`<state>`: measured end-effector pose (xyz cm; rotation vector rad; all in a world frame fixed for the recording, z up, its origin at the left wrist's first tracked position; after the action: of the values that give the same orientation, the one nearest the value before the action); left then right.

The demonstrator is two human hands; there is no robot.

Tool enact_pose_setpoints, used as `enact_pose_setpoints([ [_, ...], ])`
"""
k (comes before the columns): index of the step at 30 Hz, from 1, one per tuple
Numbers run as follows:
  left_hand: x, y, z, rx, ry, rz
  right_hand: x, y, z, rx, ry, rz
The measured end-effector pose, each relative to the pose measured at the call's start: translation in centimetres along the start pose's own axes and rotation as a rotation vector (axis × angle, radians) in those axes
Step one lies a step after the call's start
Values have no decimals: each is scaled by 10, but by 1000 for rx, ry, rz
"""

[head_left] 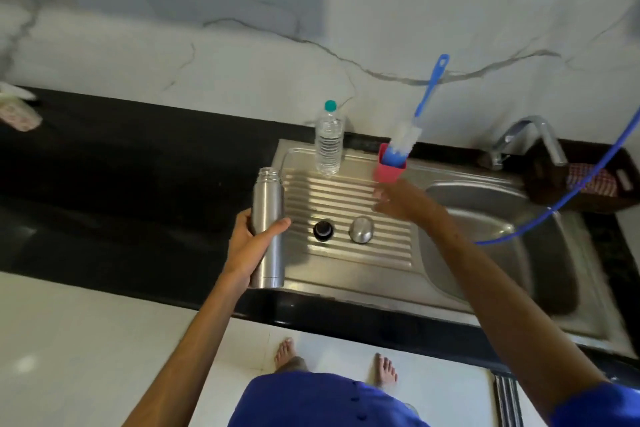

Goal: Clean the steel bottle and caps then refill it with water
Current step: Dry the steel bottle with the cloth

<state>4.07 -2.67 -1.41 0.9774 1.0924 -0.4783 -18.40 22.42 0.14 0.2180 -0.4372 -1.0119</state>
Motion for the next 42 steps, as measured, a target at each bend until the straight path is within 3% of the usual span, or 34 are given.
enact_pose_setpoints([
  [7, 5, -31, 82, 41, -57, -10, 82, -29, -45, 56, 10, 6],
  [14, -2, -59, 107, 152, -168, -69, 116, -52, -56, 108, 28, -33],
  [24, -39, -100, 87, 302, -316, -256, 88, -67, -31, 1, 5, -262],
  [31, -51, -126, 59, 305, -307, -297, 73, -87, -5, -121, -30, -351],
  [42, -21, -117, 29, 419, -395, -239, 43, -110, -9, -92, 14, -318],
])
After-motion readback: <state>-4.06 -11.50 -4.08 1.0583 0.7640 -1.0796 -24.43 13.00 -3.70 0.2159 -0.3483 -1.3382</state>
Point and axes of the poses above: each hand's wrist, its own y-axis away from the middle knuckle, its own z-axis out of the back of the hand, x = y × z, the point moved 3 cm from there along -y, towards the middle knuckle, and after that the axes turned 3 degrees about -z, right-handed, at the moved point
